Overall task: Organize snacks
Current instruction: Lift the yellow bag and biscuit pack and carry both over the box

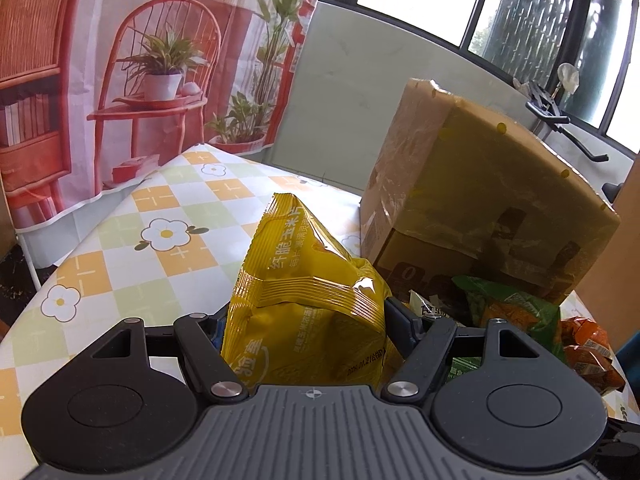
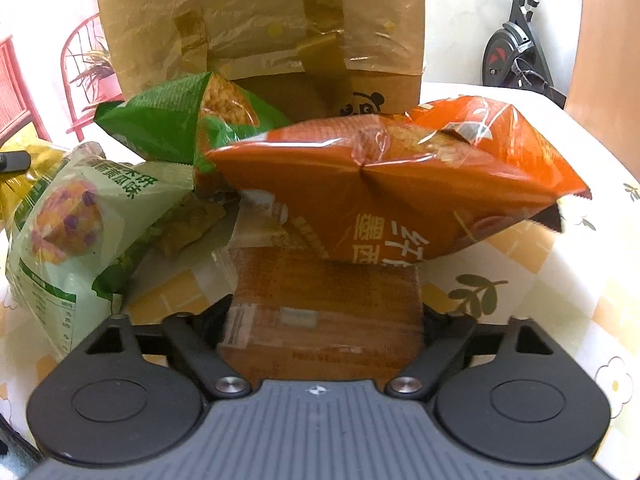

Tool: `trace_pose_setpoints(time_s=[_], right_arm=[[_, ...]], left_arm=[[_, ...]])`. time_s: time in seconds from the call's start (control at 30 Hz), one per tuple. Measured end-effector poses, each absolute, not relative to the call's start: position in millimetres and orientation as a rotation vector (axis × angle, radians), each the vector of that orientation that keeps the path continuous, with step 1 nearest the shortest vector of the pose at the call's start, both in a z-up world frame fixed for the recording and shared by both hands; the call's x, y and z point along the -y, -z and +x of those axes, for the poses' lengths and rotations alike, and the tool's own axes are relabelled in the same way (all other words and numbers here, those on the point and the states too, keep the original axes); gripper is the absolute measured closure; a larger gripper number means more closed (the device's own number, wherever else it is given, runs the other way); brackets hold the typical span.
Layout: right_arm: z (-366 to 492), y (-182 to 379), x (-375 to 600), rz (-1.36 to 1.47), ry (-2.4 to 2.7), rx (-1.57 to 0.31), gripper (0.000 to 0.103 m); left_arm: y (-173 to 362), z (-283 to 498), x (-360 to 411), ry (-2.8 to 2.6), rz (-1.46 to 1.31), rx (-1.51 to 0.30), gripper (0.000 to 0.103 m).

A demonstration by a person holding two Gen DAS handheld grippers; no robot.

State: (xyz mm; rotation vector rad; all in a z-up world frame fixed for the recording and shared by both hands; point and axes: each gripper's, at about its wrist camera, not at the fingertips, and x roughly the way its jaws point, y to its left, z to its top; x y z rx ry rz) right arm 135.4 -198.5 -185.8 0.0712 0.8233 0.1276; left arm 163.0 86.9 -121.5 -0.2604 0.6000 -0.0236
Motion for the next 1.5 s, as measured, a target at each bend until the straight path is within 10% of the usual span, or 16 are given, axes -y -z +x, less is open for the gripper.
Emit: trace_pose_setpoints(time_s=[1.5], right_arm=[[95.4,75.4,202.9,0.144,-0.257,-0.589,0.02]], left_arm=[[69.4,109.2,-66.8,0.132,-0.235,-0.385,0.028]])
